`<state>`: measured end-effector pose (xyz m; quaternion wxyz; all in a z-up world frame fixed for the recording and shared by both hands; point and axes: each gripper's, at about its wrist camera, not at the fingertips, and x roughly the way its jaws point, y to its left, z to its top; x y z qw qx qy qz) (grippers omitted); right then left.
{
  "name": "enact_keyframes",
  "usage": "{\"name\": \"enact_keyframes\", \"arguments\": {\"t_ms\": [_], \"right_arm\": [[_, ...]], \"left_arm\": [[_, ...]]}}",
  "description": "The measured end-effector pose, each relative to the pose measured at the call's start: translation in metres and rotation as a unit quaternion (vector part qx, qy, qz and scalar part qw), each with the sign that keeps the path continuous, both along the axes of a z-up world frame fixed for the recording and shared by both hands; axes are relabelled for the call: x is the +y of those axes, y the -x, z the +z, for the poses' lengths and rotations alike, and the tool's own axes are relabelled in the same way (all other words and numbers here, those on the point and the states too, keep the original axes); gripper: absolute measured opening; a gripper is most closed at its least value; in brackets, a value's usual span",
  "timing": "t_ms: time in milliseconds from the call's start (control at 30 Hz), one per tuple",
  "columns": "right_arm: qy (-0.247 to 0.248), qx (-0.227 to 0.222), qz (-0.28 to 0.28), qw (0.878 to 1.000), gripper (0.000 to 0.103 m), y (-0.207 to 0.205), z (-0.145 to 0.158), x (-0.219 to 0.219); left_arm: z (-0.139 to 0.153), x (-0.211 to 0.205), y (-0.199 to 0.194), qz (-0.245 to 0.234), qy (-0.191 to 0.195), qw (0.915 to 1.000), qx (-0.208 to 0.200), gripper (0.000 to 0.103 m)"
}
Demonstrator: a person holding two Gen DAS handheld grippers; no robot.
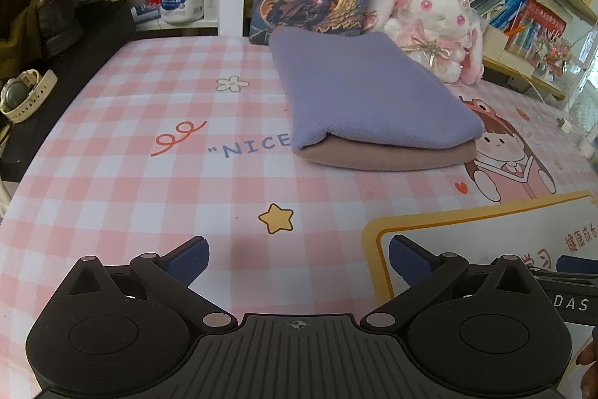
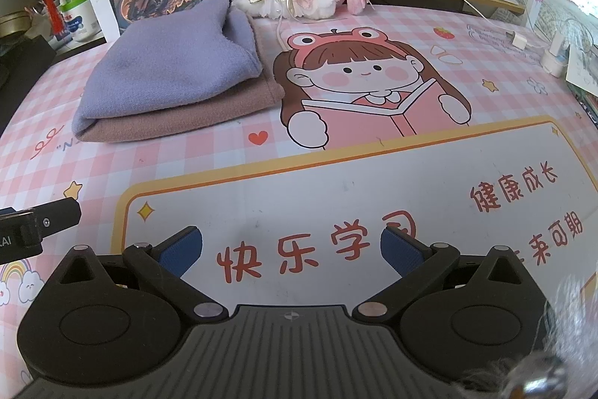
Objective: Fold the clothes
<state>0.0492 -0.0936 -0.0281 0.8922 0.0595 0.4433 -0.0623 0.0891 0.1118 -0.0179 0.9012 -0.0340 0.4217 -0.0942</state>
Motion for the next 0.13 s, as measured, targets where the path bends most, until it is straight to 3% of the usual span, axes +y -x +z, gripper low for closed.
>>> {"name": "enact_keyframes", "arguments": {"t_ms": [133], "right_arm": [[0.0,0.001,0.001,1.0,0.103,-0.0003,-0.0004,0.0001]], "left_arm": [[0.0,-0.0006,0.0003,-0.001,-0.003,1.0,-0.001,0.103]]}}
